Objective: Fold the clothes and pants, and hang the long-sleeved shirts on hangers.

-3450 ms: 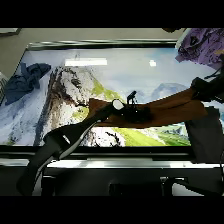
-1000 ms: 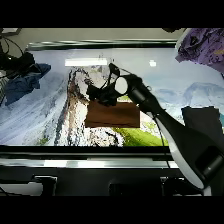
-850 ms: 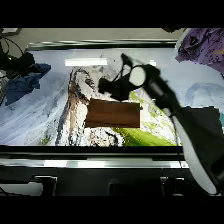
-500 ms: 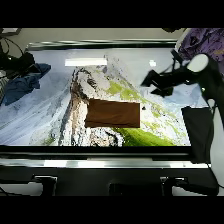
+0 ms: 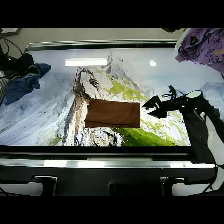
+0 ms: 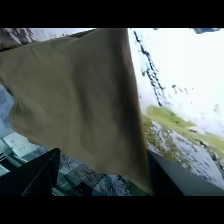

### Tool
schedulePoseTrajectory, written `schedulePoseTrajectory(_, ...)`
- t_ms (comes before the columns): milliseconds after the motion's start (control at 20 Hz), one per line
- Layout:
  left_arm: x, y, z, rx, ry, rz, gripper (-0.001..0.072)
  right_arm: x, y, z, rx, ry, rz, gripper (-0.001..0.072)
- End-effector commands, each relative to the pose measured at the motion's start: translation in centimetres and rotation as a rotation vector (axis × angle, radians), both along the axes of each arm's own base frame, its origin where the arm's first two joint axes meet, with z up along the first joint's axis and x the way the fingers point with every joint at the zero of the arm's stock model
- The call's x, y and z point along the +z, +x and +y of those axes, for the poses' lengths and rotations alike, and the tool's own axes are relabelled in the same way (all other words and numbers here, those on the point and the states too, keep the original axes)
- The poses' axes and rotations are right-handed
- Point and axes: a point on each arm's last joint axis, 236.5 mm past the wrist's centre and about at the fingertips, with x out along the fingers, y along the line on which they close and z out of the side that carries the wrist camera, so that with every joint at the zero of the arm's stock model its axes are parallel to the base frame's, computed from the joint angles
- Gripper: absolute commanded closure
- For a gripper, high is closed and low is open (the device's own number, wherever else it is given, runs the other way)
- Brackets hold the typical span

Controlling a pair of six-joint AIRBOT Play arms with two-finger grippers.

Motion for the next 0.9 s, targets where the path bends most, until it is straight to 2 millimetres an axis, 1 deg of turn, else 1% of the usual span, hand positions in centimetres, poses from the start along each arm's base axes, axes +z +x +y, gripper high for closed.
schedulePoseTrajectory(0,-0.1,0.0,0.1,0.002,0.003,0.002,0.0691,-3.2,-0.5,1.7,0.040,0.023,0.024,0.0138)
schedulePoseTrajectory(50,-0.1,0.0,0.0,0.001,0.003,0.002,0.0691,-3.8,-0.7,2.3,0.055,0.020,0.029,0.0165)
schedulePoseTrajectory(150,-0.1,0.0,0.0,0.001,0.003,0.002,0.0691,-4.8,-0.9,3.2,0.070,0.015,0.042,0.0190)
schedulePoseTrajectory(200,-0.1,0.0,0.0,0.001,0.003,0.002,0.0691,-5.0,-1.0,3.6,0.076,0.012,0.045,0.0256)
schedulePoseTrajectory(250,-0.1,0.0,0.0,0.001,0.003,0.002,0.0691,-5.2,-1.1,4.0,0.084,0.009,0.044,0.0306)
schedulePoseTrajectory(300,-0.1,0.0,0.0,0.001,0.003,0.002,0.0691,-5.2,-1.1,4.4,0.087,0.007,0.041,0.0334)
schedulePoseTrajectory(350,-0.1,0.0,0.1,0.001,0.003,0.002,0.0691,-5.1,-1.0,4.7,0.089,0.010,0.038,0.0435)
schedulePoseTrajectory(400,-0.1,0.0,0.1,0.001,0.003,0.002,0.0691,-5.0,-1.0,5.0,0.088,0.018,0.038,0.0494)
schedulePoseTrajectory(450,-0.1,0.0,0.1,0.001,0.003,0.002,0.0691,-5.0,-1.0,5.1,0.089,0.017,0.036,0.0591)
schedulePoseTrajectory(500,-0.1,0.0,0.1,0.001,0.003,0.002,0.0691,-5.0,-0.9,5.2,0.088,0.017,0.033,0.0668)
schedulePoseTrajectory(600,-0.1,0.0,0.1,0.001,0.003,0.002,0.0691,-4.3,-0.3,5.5,0.065,0.040,0.023,0.0682)
schedulePoseTrajectory(650,-0.1,0.0,0.1,0.001,0.003,0.002,0.0691,-3.5,0.4,5.4,0.053,0.052,0.013,0.0683)
schedulePoseTrajectory(700,-0.1,0.0,0.1,0.001,0.003,0.002,0.0692,-2.3,1.6,4.9,0.032,0.059,-0.003,0.0683)
schedulePoseTrajectory(750,-0.1,0.0,0.1,0.001,0.003,0.002,0.0692,-0.8,3.2,4.0,0.001,0.063,-0.026,0.0683)
schedulePoseTrajectory(800,-0.1,0.0,0.1,0.001,0.003,0.002,0.0691,0.8,5.0,2.9,-0.035,0.064,-0.059,0.0683)
schedulePoseTrajectory(850,-0.1,0.0,0.1,0.001,0.003,0.002,0.0691,2.5,7.0,1.3,-0.083,0.055,-0.094,0.0684)
